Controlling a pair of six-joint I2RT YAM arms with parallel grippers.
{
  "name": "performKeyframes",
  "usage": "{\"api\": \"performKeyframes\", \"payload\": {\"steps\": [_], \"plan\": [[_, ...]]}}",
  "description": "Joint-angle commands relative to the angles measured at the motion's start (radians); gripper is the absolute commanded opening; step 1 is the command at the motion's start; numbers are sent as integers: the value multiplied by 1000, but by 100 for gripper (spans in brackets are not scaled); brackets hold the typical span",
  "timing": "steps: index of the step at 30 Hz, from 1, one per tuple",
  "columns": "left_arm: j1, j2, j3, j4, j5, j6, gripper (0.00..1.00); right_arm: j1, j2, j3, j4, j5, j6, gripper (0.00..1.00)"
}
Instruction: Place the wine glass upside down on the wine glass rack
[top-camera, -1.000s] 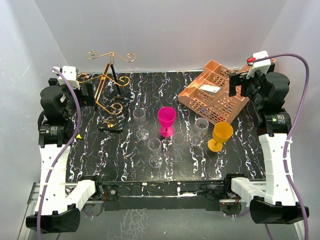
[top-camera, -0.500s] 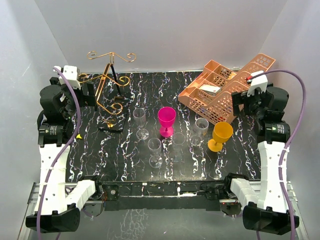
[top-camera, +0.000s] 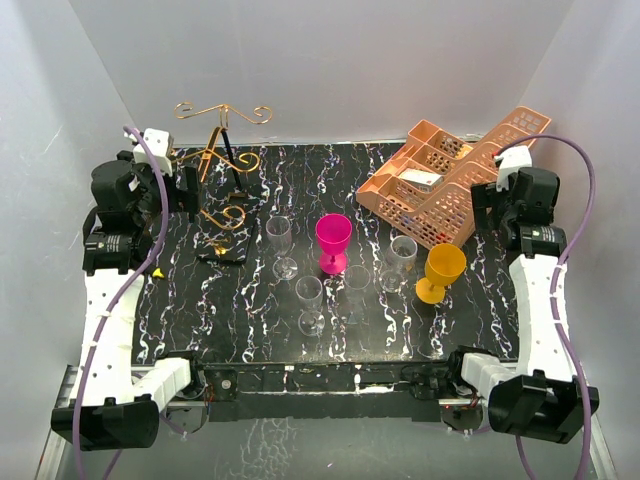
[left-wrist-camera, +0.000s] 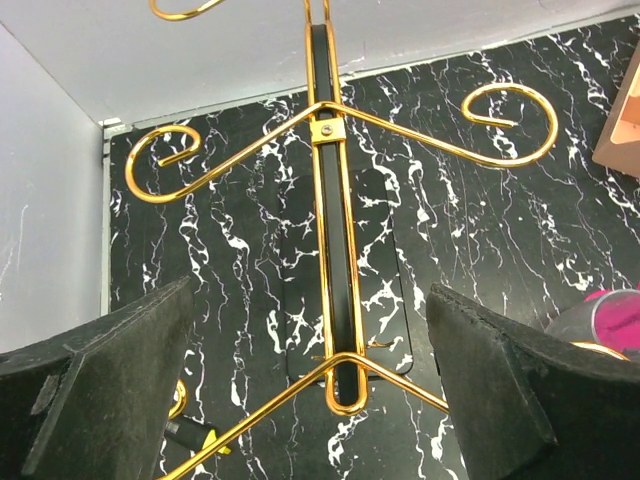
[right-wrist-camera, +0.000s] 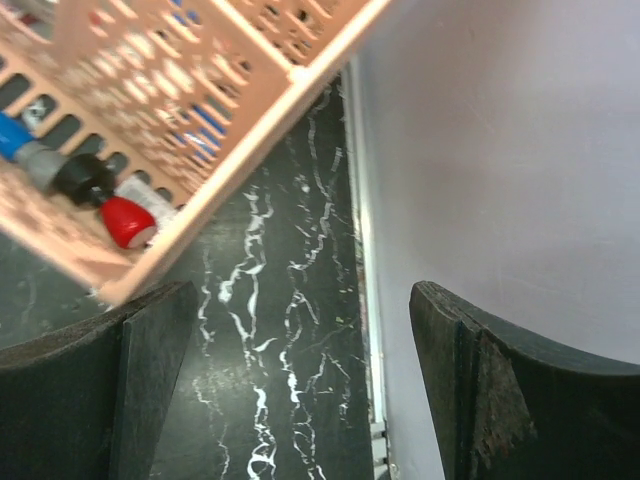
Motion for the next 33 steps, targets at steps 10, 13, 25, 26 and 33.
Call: {"api": "performKeyframes", "payload": {"steps": [10, 13, 25, 26, 33], "plan": [[3, -8, -4, -17, 62, 29, 97, -35, 43, 96, 118, 166, -18, 92], [3, -10, -4, -20, 63, 30, 97, -35, -3, 98, 35, -3, -50, 92], [3, -22, -6, -22, 79, 29, 97, -35, 8, 172, -81, -326, -8, 93], [3, -22, -6, -21, 79, 29, 97, -35, 20, 176, -64, -325, 0, 93], [4, -17, -14, -16, 75, 34, 97, -35, 66, 192, 14, -130, 41, 89]]}}
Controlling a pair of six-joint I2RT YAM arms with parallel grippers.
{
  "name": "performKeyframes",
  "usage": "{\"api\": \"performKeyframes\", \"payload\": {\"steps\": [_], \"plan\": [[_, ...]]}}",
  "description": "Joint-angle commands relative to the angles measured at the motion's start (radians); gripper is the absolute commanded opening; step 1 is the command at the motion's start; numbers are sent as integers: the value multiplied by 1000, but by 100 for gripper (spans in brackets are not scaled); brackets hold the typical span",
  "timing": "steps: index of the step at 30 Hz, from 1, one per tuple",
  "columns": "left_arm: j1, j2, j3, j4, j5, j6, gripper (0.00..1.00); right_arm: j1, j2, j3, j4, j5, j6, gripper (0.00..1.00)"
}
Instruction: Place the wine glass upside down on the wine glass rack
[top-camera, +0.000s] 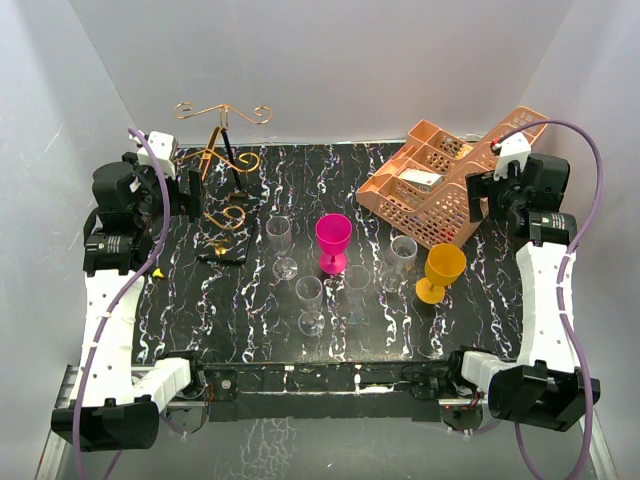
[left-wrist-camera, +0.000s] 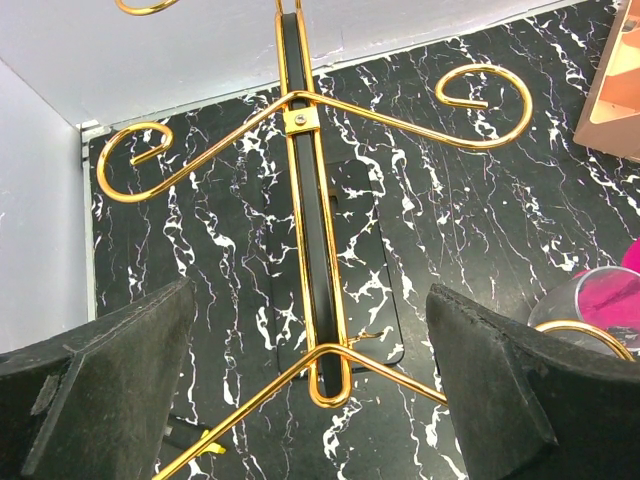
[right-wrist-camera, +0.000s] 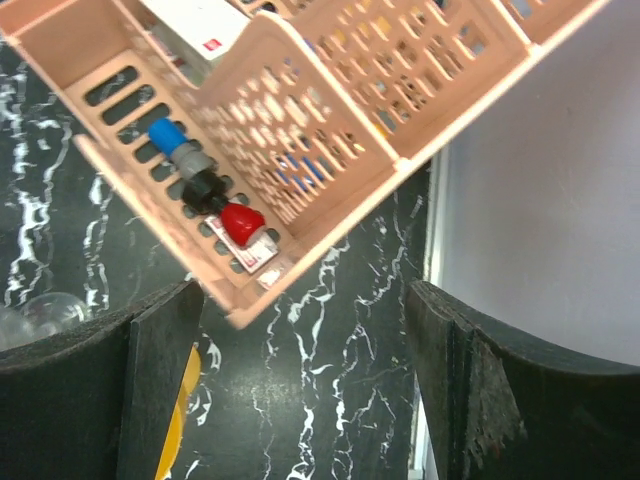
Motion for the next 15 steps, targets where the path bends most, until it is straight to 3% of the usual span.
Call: {"api": "performKeyframes", "payload": {"steps": [1, 5, 15], "plan": [[4, -16, -8, 12, 17, 12, 97, -4, -8, 47, 114, 170, 33, 88], [4, -13, -18, 20, 25, 10, 97, -8, -20, 23, 149, 335, 17, 85], [5, -14, -35, 31, 5, 11, 97, -15, 47, 65, 193, 562, -29, 82]]}}
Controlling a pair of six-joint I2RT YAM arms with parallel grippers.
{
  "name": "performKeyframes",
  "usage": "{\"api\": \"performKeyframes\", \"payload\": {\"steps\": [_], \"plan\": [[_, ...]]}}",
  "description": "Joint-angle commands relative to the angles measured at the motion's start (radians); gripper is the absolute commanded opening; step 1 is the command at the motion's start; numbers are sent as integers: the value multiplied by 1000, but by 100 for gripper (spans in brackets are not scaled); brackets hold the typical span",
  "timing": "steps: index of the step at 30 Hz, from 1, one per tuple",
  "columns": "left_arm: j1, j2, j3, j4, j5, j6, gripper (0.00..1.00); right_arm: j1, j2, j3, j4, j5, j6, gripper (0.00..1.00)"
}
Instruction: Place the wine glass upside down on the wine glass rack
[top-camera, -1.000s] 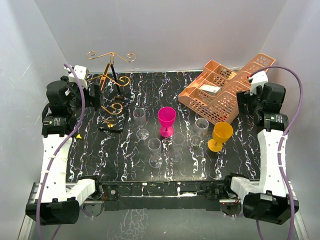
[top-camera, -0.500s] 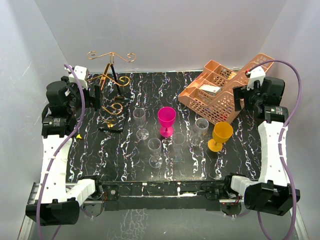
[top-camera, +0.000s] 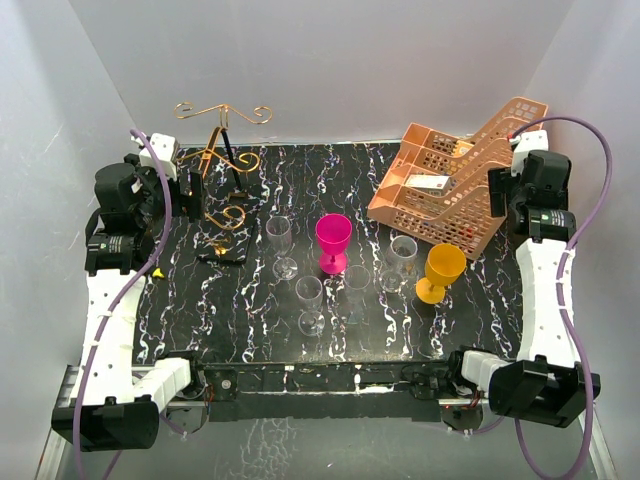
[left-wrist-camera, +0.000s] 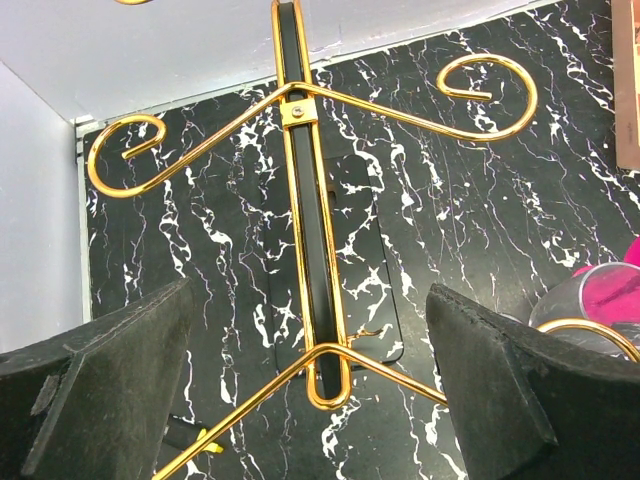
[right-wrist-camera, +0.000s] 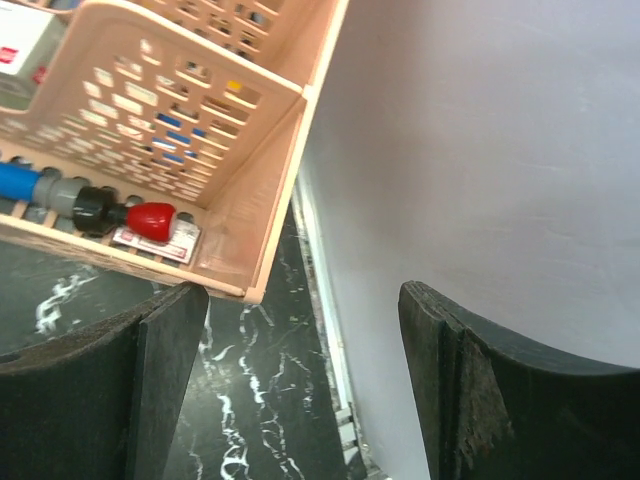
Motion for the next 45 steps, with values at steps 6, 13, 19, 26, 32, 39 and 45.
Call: {"api": "performKeyframes", "payload": {"steps": [6, 13, 19, 26, 32, 39, 45], "plan": [[5, -7, -6, 15, -20, -5, 97, -13, 30, 121, 90, 115, -46, 83], [5, 48, 58, -9, -18, -49, 96, -13, -24, 178, -42, -292, -36, 83], [5, 120, 132, -43, -33, -78, 89, -13, 9, 261, -108, -516, -23, 81], [3, 176, 190, -54, 57, -114, 87, 130, 82, 316, -100, -769, 11, 81], [1, 231, 273, -77, 72, -104, 88, 417, 206, 340, -75, -571, -1, 78], [-1, 246, 296, -73, 36, -51, 88, 613, 367, 365, 10, -532, 68, 73], [-1, 236, 293, -69, 0, -22, 89, 713, 507, 413, -14, -457, 118, 62]]}}
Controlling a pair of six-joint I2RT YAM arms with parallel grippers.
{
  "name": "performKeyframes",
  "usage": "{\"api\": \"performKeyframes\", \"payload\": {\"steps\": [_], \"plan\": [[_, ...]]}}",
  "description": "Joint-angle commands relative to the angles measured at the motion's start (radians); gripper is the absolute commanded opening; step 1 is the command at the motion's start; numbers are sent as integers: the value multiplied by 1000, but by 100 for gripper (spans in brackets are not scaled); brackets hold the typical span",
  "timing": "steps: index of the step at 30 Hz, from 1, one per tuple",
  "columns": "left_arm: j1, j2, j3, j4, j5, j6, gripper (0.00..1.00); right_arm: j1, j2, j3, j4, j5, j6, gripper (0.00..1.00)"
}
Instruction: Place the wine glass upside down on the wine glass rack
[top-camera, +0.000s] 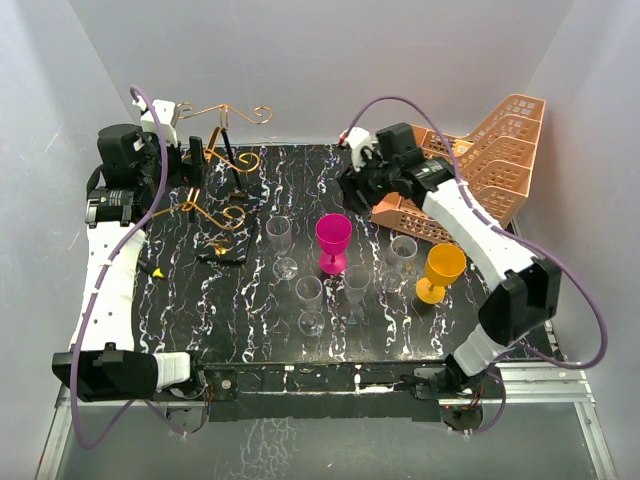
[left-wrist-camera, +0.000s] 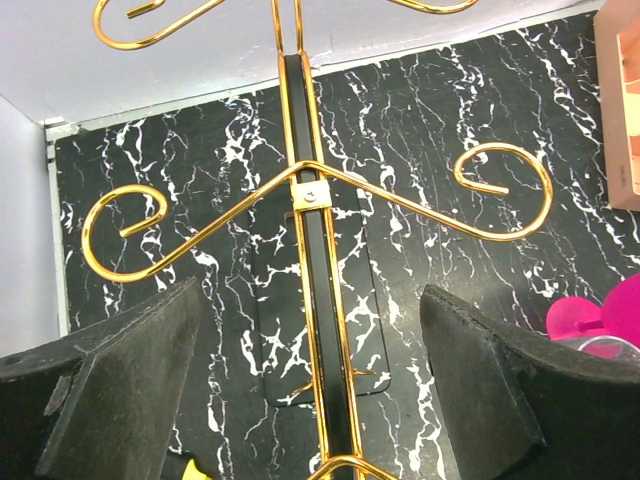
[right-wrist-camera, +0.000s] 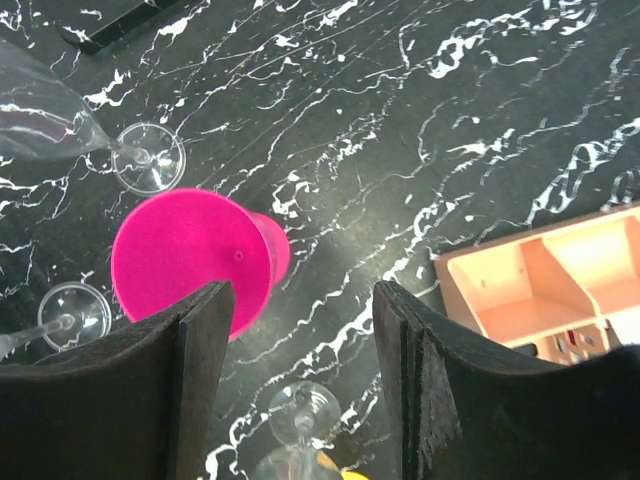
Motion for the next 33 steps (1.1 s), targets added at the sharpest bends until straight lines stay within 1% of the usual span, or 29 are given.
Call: {"api": "performKeyframes", "payload": {"steps": [1, 4, 9, 15, 22, 33], "plan": [[-1, -19, 35, 2, -28, 37, 89, 60, 70, 86, 34, 89, 51, 61], [-1, -19, 33, 4, -39, 34, 89, 80, 112, 108, 3, 114, 58, 57], [-1, -21, 36, 10, -51, 32, 89, 92, 151, 124, -33, 140, 62, 53], [-1, -25, 35, 13, -41, 27, 89, 98, 204, 131, -66, 121, 67, 42], [-1, -38, 29, 22, -46, 30, 90, 104, 218, 116, -68, 120, 72, 40], [0, -47, 13, 29, -41, 30, 91, 108, 232, 111, -89, 104, 65, 32]]}}
